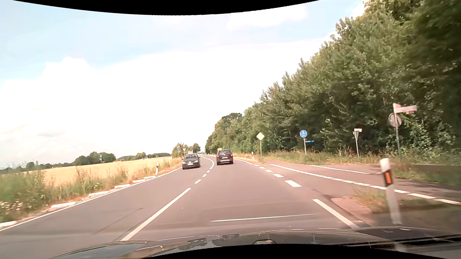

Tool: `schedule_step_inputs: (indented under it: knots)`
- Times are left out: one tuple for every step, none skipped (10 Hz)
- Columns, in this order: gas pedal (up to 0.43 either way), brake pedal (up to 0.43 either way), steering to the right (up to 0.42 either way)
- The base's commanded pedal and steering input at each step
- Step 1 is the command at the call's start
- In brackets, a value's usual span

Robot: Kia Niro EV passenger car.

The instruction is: Follow the waypoints while adhering to traffic rules and regulations

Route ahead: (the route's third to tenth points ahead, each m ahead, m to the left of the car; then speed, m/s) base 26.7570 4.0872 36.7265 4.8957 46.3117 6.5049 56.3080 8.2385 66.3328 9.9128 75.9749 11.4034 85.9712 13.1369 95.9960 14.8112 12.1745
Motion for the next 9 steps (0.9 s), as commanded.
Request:
schedule_step_inputs:
  knots:
    - [0.268,0.0,-0.018]
    - [0.26,0.0,-0.017]
    - [0.26,0.0,-0.017]
    - [0.26,0.0,-0.017]
    - [0.26,0.0,-0.017]
    - [0.26,0.0,-0.017]
    - [0.26,0.0,-0.016]
    - [0.26,0.0,-0.016]
    - [0.24,0.0,-0.016]
